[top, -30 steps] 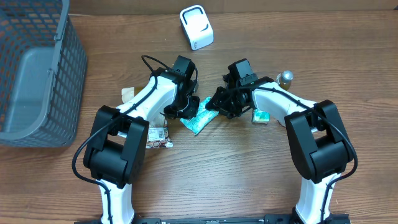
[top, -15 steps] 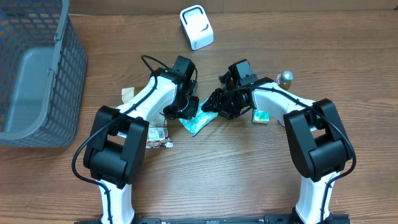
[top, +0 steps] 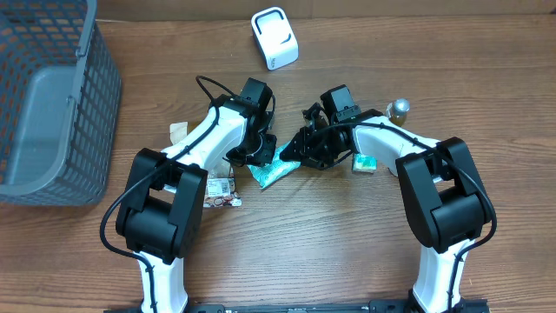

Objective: Scan the item barcode
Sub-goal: 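Release the tissue pack with the left gripper and retract left arm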

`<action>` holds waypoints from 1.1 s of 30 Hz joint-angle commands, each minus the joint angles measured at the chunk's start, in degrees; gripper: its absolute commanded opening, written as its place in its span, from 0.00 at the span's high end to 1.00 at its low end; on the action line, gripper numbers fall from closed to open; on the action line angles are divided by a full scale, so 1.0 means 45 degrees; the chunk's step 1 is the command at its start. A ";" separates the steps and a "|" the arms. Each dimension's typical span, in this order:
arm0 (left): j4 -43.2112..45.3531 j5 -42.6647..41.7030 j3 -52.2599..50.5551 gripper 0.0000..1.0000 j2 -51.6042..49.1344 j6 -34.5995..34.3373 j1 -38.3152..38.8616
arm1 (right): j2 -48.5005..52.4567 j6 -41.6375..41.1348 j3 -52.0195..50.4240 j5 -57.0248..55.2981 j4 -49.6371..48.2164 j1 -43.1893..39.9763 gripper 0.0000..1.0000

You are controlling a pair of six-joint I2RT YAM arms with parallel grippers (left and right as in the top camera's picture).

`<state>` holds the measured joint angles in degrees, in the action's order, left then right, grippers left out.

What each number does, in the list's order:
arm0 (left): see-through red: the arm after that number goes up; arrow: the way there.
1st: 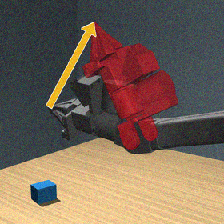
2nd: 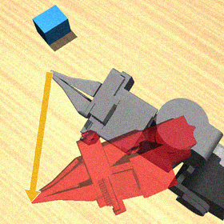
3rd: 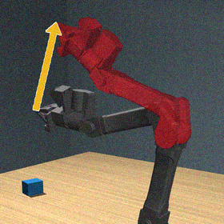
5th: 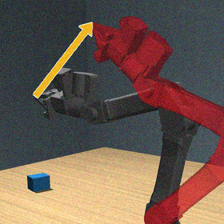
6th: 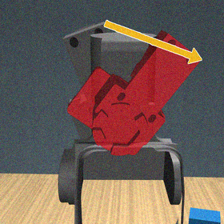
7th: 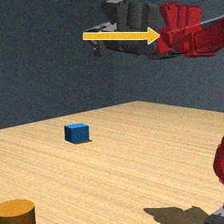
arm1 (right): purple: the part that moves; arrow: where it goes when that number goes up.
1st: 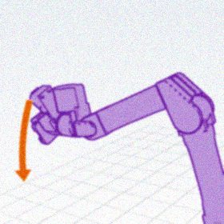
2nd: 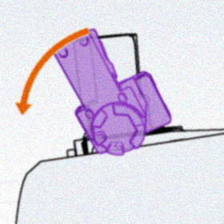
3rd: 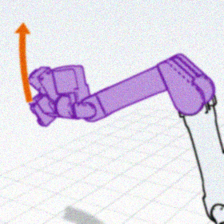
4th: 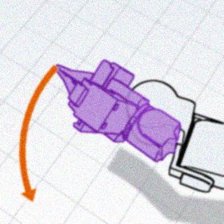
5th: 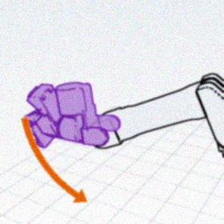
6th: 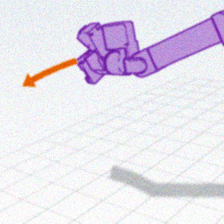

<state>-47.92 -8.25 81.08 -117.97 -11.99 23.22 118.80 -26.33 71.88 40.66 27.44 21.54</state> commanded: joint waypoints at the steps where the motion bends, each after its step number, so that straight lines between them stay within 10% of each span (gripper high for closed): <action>1: 0.0233 0.0223 -0.0466 0.96 -0.0593 0.0049 0.0097 | 0.0214 0.0291 -0.0063 0.1229 -0.0078 0.0287 0.74; 6: 0.0136 0.0223 -0.0112 0.96 -0.0583 0.0049 0.0087 | 0.0214 0.0573 -0.0063 0.1234 -0.0068 0.0243 0.96; 23: -0.4362 0.1957 0.5892 0.95 0.0087 -0.0253 -0.1695 | -0.2293 0.5916 -0.0053 0.1991 0.2268 -0.0495 0.96; 33: -0.4799 0.0539 0.5994 0.61 0.0073 -0.0291 -0.4396 | -0.3031 1.0875 -0.0053 0.5445 0.4677 -0.0850 0.96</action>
<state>-69.12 -2.96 107.09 -119.11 -12.88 5.67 106.34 12.56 71.61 58.65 47.05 18.87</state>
